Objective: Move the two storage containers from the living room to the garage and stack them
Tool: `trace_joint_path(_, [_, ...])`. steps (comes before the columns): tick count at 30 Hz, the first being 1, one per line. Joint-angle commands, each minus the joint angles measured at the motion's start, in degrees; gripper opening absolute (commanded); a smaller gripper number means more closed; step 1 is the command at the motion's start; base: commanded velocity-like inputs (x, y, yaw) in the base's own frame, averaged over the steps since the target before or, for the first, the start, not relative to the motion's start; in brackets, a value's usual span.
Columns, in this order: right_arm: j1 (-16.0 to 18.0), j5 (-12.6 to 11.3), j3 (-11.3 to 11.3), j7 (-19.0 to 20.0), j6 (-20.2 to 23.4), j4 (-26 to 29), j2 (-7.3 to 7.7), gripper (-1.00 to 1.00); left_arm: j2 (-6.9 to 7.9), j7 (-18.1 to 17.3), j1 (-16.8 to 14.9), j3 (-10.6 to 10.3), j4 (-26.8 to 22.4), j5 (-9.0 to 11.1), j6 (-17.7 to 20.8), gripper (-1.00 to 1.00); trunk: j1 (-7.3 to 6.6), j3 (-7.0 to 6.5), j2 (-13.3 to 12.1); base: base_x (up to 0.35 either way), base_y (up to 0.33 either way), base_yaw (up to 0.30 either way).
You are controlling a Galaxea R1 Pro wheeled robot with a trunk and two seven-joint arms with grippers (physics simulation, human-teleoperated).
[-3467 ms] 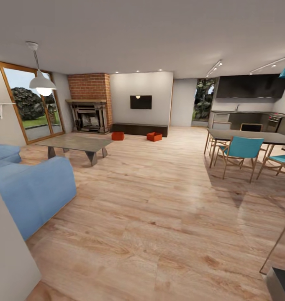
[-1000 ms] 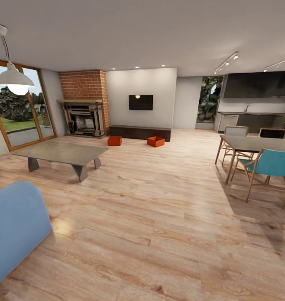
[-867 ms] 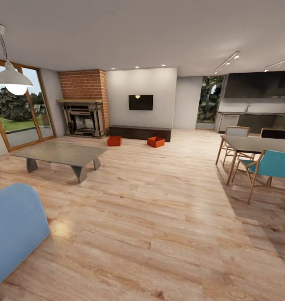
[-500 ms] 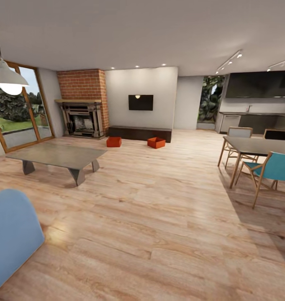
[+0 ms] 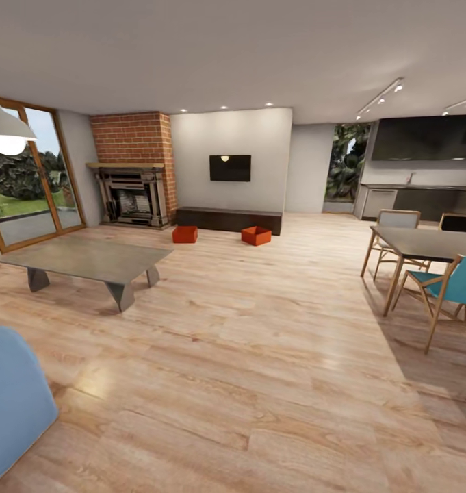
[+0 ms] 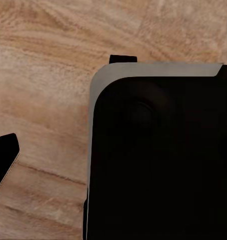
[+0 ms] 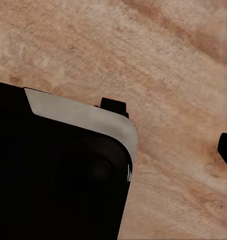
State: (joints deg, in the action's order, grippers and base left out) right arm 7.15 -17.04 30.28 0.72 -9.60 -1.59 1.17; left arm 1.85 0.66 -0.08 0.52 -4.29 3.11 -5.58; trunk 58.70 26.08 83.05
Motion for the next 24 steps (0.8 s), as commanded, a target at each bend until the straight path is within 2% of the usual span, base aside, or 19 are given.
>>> trace_joint_path(1, [0.06, -0.53, 0.48, 0.08, -0.33, -0.17, -0.03, 1.0, 0.0, 0.04, -0.01, 0.01, -0.01, 0.32, -0.13, 1.0, 0.03, 0.05, 0.02, 0.322, 0.0, 0.0])
trace_joint_path(24, [0.06, -0.53, 0.48, 0.08, -0.33, -0.17, -0.03, 1.0, 0.0, 0.04, -0.01, 0.01, -0.01, 0.33, -0.13, 1.0, 0.03, 0.05, 0.02, 0.322, 0.0, 0.0])
